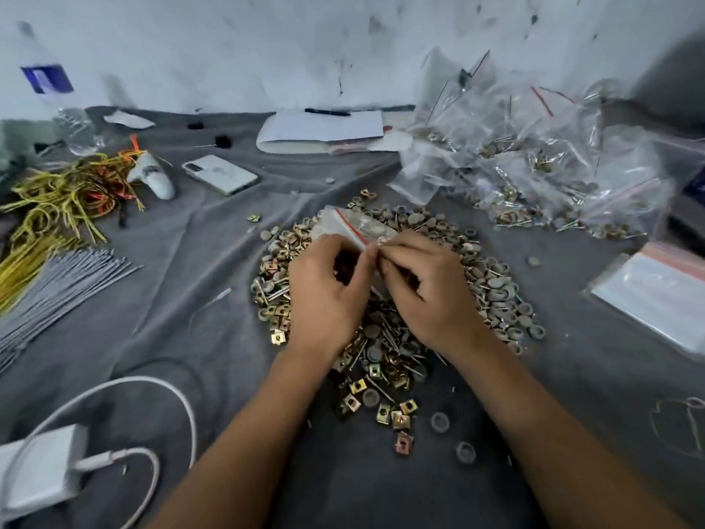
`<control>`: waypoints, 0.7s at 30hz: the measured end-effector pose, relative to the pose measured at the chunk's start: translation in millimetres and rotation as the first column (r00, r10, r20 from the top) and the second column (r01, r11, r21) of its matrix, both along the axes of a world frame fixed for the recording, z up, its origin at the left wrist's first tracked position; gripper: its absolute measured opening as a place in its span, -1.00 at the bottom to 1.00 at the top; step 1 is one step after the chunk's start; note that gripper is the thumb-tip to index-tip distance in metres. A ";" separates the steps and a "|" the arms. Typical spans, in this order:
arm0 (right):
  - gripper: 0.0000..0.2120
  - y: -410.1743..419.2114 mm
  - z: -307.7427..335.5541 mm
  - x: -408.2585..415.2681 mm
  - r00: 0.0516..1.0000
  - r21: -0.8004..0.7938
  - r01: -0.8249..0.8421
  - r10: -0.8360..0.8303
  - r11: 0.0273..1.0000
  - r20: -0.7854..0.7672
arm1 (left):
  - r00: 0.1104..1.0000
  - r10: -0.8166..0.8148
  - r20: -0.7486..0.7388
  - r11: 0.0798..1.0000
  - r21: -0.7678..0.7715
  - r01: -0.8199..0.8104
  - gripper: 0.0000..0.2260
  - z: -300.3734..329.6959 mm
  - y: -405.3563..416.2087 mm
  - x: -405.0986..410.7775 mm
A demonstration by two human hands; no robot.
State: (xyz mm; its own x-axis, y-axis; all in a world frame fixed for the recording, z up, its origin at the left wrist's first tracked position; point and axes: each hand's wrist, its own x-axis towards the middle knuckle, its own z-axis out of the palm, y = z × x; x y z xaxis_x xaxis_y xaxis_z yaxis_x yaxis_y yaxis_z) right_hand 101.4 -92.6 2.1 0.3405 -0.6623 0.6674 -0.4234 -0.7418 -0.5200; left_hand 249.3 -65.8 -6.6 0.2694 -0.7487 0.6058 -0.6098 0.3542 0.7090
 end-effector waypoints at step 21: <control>-0.95 -13.3 22.3 4.1 0.999 0.136 -0.005 0.012 0.991 -0.053 | 0.989 0.034 -0.143 0.995 0.098 -0.020 -0.83 3.5 6.8 2.8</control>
State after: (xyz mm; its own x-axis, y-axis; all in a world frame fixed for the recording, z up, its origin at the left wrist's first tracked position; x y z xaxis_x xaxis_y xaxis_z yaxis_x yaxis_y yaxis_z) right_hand 105.4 -105.9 24.4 0.3793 -0.7423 0.5523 -0.4476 -0.6696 -0.5926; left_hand 252.0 -59.0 -3.1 0.3697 -0.7926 0.4849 -0.5067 0.2654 0.8202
